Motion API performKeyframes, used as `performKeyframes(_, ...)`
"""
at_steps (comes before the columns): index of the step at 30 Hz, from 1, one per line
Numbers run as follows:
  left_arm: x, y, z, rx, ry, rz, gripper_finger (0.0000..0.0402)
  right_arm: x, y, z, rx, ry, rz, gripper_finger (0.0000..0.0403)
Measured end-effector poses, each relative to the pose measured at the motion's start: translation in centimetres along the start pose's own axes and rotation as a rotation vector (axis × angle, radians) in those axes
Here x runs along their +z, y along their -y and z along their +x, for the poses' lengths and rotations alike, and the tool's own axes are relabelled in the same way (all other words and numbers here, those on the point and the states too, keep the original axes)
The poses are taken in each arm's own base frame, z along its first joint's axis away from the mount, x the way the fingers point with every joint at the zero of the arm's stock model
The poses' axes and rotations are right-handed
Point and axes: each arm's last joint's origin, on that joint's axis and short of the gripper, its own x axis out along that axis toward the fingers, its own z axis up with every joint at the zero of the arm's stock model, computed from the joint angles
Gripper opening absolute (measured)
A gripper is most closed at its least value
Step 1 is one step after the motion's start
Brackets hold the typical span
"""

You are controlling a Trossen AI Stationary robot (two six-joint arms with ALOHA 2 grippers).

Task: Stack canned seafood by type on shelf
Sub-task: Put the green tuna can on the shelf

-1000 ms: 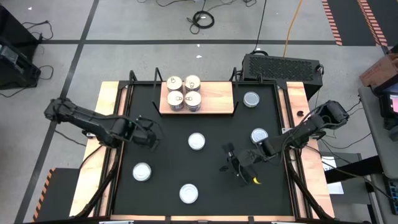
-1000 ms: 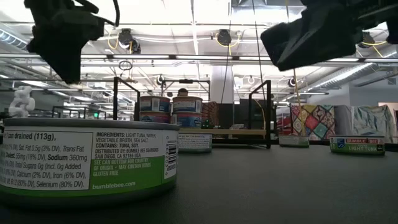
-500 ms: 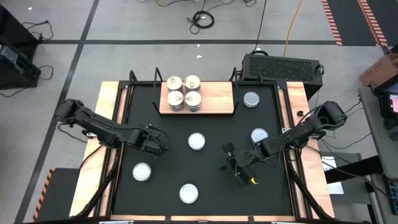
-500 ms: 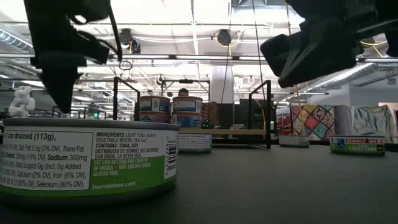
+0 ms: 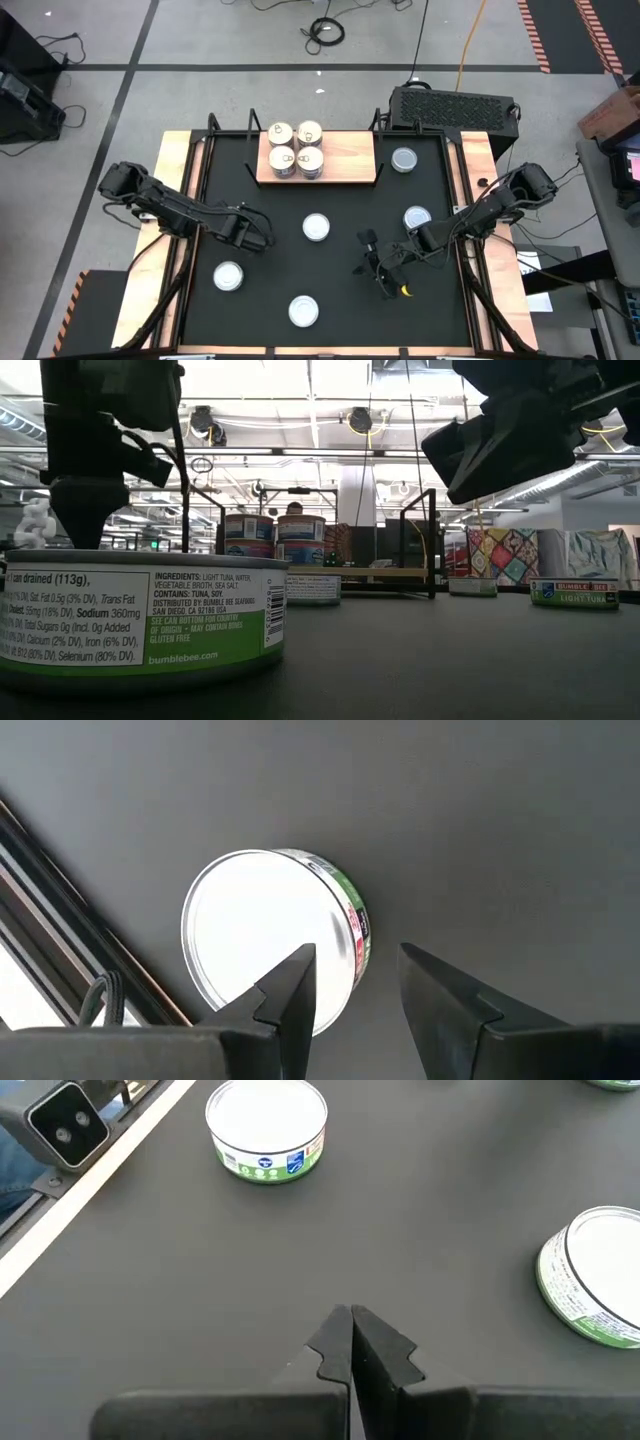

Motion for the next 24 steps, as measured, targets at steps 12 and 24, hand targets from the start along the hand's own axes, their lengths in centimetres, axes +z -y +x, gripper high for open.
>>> performKeyframes(12,-0.1,0.6,0.8,0.016,-0.060,-0.007,0.0144,-0.3,-0.1,0.4,0.000,-0.016,0.066,0.0000)
performKeyframes(24,0.2,1.5,2.6,0.104,-0.108,0.059,0.0144,-0.6,-0.2,1.0,-0.003,-0.027,0.108,0.0000)
